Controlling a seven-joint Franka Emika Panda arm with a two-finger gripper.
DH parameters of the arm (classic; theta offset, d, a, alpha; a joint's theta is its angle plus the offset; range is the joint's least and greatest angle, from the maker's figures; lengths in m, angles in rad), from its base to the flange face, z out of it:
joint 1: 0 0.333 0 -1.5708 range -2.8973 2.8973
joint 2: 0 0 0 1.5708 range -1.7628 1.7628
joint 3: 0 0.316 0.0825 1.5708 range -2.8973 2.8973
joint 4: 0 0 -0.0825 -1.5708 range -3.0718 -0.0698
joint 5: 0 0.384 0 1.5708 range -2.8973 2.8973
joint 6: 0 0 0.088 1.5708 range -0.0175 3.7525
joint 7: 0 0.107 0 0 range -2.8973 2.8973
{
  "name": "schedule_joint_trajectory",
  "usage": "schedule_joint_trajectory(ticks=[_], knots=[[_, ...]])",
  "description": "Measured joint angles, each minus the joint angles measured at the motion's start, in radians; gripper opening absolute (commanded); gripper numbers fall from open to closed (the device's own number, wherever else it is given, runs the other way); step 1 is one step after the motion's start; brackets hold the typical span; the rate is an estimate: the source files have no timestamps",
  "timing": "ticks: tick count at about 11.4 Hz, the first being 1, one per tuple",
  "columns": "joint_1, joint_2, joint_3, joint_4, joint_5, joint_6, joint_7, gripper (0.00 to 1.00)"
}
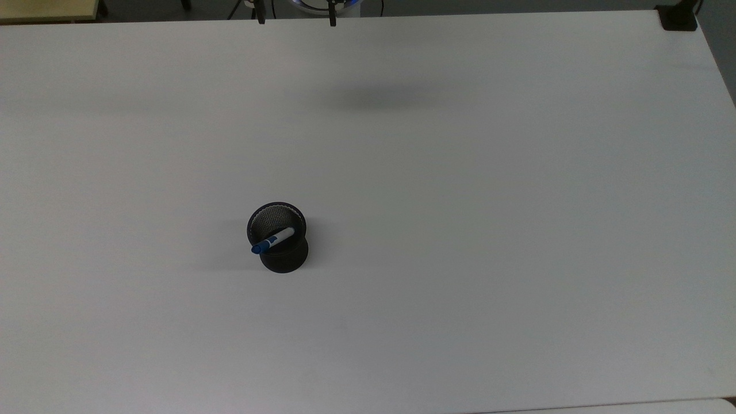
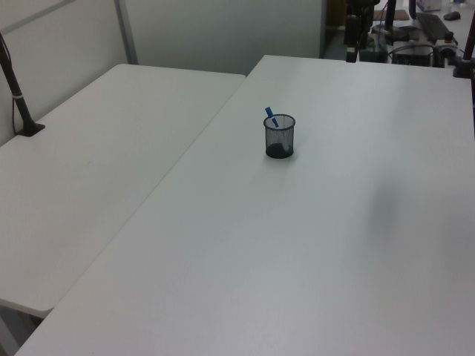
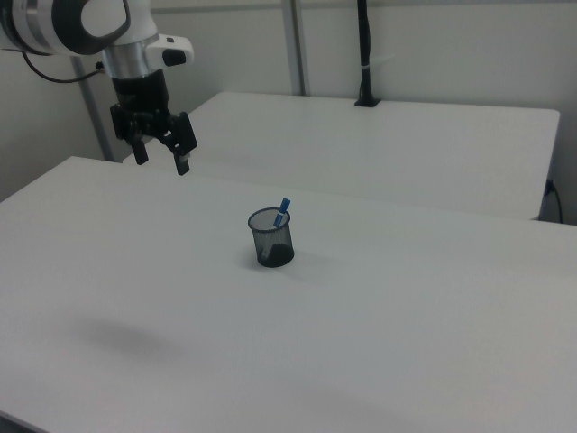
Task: Remove the marker
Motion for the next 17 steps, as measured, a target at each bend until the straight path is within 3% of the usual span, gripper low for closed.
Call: schedule_joint_trajectory(ticks=[11,17], knots=[[0.000,0.008,0.000,-0.002,0.000,0.005,0.000,1.00],[-0.002,0.102,-0.001,-0.006,-0.003,0.270,0.014,1.00]])
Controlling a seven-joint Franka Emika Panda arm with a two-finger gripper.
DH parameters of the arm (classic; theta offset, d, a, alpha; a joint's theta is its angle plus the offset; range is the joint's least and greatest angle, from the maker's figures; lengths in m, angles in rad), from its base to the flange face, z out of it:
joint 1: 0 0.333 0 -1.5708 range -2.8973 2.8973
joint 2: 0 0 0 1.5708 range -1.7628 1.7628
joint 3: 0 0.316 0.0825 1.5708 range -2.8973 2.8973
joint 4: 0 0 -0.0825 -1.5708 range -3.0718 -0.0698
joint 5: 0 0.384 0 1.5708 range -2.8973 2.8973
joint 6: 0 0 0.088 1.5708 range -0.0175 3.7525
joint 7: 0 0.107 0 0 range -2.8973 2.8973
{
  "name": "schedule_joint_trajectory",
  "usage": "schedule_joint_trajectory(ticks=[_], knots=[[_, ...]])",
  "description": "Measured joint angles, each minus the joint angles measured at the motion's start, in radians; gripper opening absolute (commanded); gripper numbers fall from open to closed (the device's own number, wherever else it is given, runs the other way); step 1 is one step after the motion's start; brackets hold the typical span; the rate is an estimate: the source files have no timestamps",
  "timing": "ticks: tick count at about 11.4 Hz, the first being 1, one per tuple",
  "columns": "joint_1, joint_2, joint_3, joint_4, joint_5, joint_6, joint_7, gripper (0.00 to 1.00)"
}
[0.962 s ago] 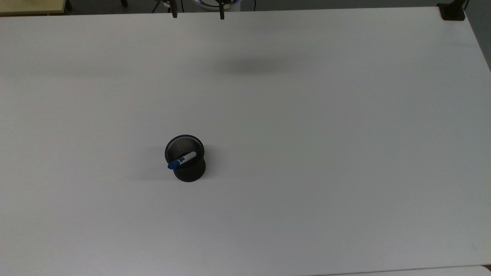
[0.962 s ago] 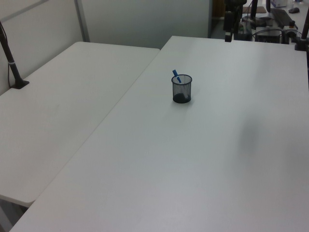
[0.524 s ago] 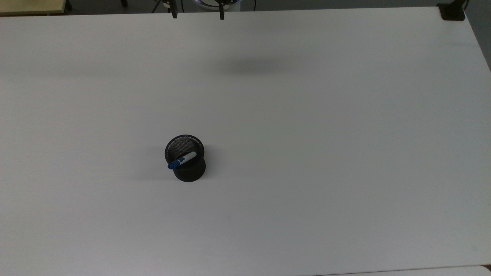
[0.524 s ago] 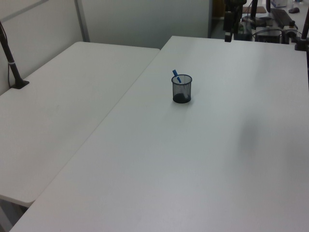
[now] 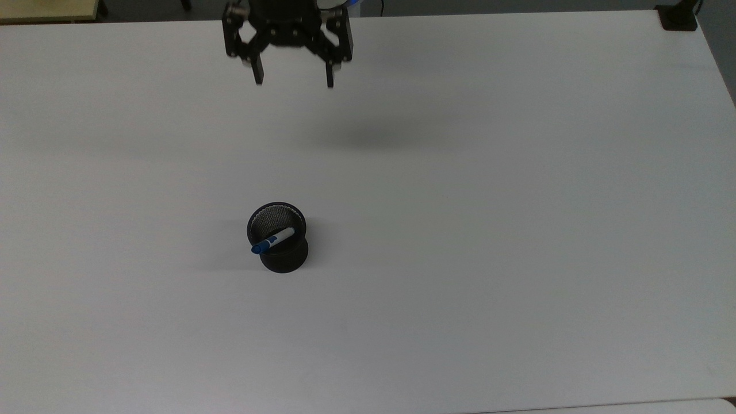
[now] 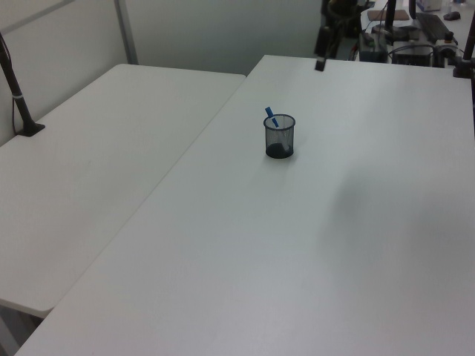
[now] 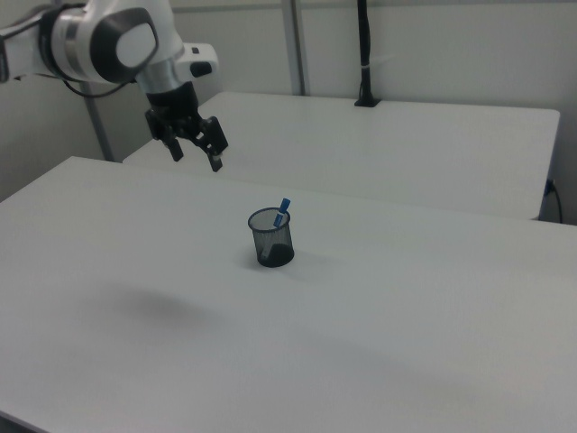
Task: Remove the marker
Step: 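Move the open gripper down over the marker in the black mesh cup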
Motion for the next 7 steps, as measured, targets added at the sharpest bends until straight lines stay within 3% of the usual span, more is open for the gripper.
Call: schedule_joint_trajectory(ticks=[5,7], knots=[[0.001,0.208,0.000,-0.004,-0.126,0.373,0.162,0.99],[0.000,0.264,0.000,-0.004,-0.188,0.478,0.258,0.89]])
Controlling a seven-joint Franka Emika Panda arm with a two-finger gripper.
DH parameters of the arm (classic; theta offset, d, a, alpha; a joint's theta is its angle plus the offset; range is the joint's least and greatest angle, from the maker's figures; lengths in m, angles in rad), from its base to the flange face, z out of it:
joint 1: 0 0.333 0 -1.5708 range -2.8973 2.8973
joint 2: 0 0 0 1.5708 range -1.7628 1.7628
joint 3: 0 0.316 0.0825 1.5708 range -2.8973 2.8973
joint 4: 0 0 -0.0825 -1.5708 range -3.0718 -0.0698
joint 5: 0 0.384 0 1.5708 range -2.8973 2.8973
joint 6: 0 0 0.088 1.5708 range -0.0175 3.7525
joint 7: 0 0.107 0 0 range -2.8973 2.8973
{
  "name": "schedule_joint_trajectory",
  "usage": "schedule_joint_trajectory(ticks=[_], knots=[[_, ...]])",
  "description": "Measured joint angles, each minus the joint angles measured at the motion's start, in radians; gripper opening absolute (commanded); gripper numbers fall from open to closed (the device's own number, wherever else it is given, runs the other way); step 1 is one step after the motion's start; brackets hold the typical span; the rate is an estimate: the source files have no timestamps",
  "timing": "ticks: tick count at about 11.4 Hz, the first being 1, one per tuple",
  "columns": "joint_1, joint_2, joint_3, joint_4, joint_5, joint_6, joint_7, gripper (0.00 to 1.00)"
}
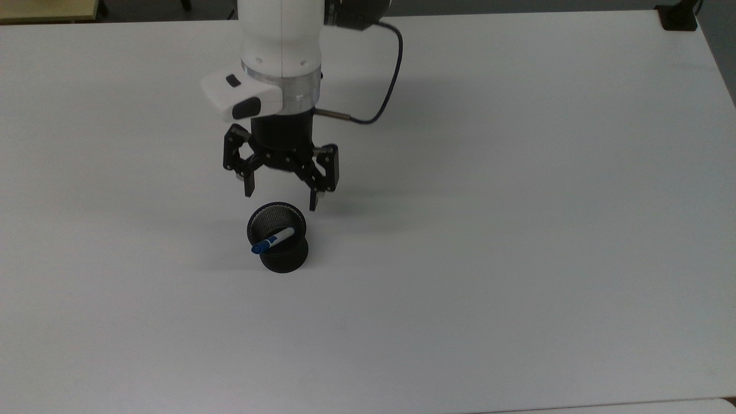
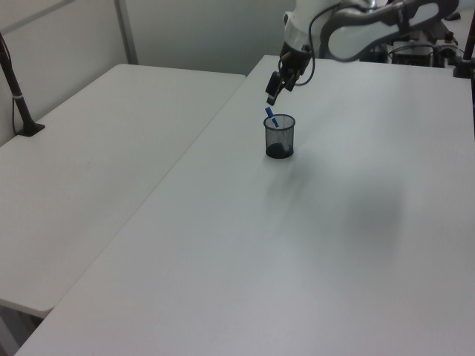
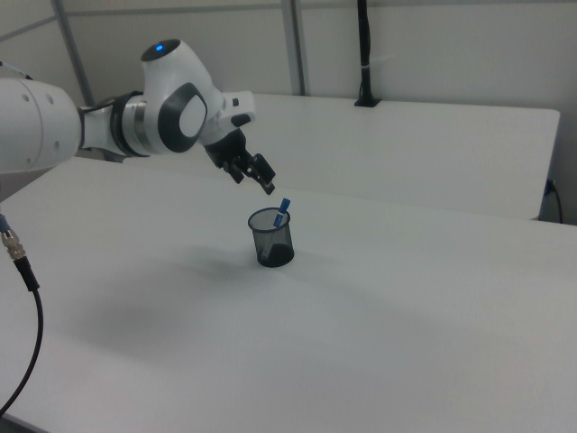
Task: Remove the marker
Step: 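Move the open gripper down over the marker in the black mesh cup, then close the gripper on the blue-capped marker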
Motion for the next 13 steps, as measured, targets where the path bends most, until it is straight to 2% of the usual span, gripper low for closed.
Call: schedule_joint_trajectory(ticks=[1,3,5,8,10,13], knots=[[-0.001,0.029,-0.001,0.000,-0.037,0.049,0.056,0.88],[-0.002,0.079,-0.005,0.000,-0.105,0.132,0.148,0.75],[-0.004,0.118,-0.010,0.011,-0.154,0.177,0.205,0.69],[-0.017,0.153,-0.013,0.045,-0.180,0.180,0.213,0.52],[-0.017,0.161,-0.013,0.048,-0.204,0.180,0.215,0.30],[-0.018,0.173,-0.013,0.053,-0.218,0.203,0.216,0.18]])
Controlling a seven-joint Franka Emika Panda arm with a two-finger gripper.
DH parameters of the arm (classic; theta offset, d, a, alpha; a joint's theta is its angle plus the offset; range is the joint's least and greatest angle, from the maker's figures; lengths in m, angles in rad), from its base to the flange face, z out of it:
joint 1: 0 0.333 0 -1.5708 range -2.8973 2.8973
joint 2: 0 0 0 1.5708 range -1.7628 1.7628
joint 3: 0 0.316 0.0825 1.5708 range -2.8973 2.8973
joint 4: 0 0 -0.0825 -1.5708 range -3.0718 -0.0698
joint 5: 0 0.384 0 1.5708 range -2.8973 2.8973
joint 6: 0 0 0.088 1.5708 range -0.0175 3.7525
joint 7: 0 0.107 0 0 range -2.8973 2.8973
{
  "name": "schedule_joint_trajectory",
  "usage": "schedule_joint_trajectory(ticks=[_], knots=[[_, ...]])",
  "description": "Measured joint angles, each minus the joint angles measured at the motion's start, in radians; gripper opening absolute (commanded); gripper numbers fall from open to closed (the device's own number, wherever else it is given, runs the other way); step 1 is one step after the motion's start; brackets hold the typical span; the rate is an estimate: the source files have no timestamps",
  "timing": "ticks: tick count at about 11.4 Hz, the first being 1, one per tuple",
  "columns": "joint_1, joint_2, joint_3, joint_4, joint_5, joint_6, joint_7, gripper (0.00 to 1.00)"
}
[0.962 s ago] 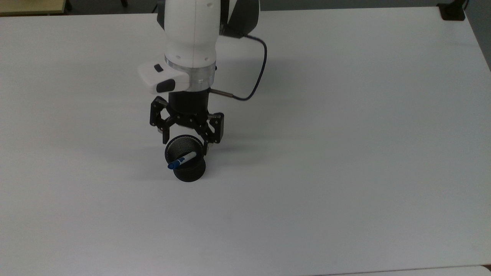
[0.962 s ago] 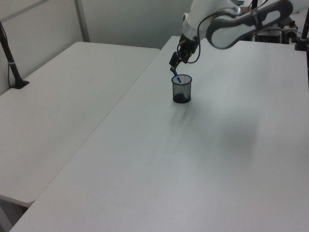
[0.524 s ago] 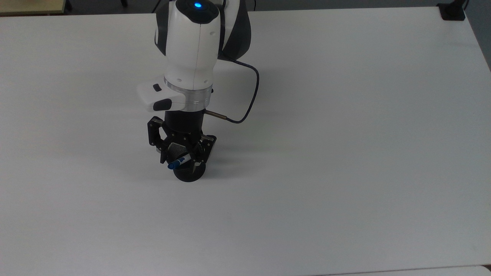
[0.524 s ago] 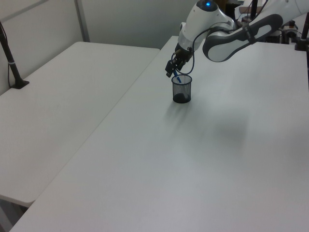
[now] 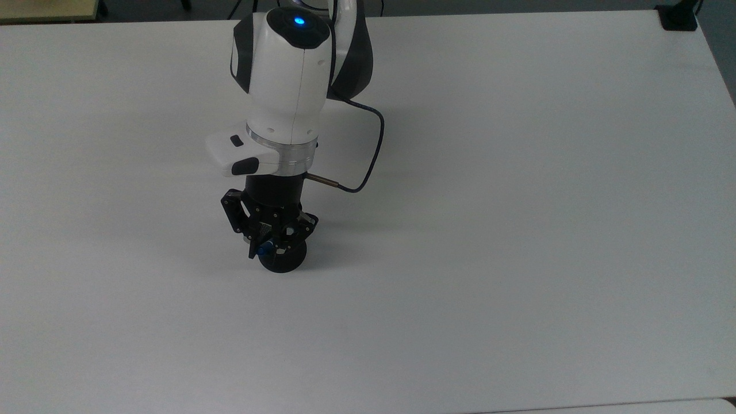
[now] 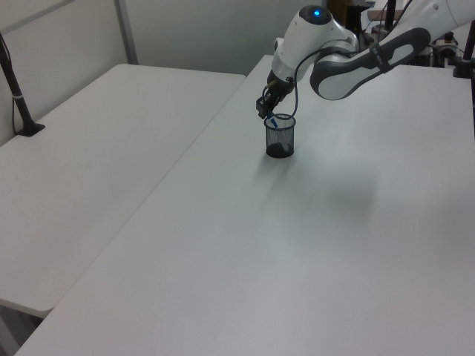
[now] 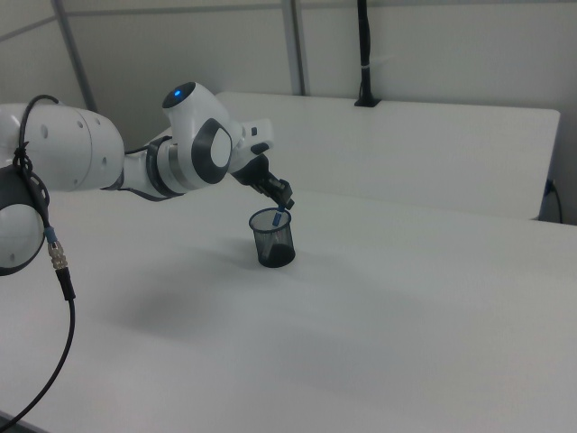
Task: Remove the marker
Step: 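Close the gripper on the blue-capped marker, then lift the marker straight up out of the cup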
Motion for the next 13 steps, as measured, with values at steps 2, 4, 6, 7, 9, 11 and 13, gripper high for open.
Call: schedule_joint_trajectory(ticks=[2,4,6,7,9,11,13], knots=[[-0.002,0.000,0.000,0.003,0.000,0.007,0.000,0.16],[-0.009,-0.001,0.000,0.013,0.000,0.008,0.000,0.16],[-0.014,-0.010,0.000,0.028,0.000,0.011,0.000,0.16],[-0.015,-0.024,0.000,0.037,0.000,0.013,0.001,0.16],[-0.013,-0.080,0.003,0.059,0.002,0.015,0.016,0.16],[-0.001,-0.150,0.010,0.071,0.002,0.015,0.051,0.16],[0.042,-0.194,0.016,0.074,0.002,-0.060,0.078,0.16]])
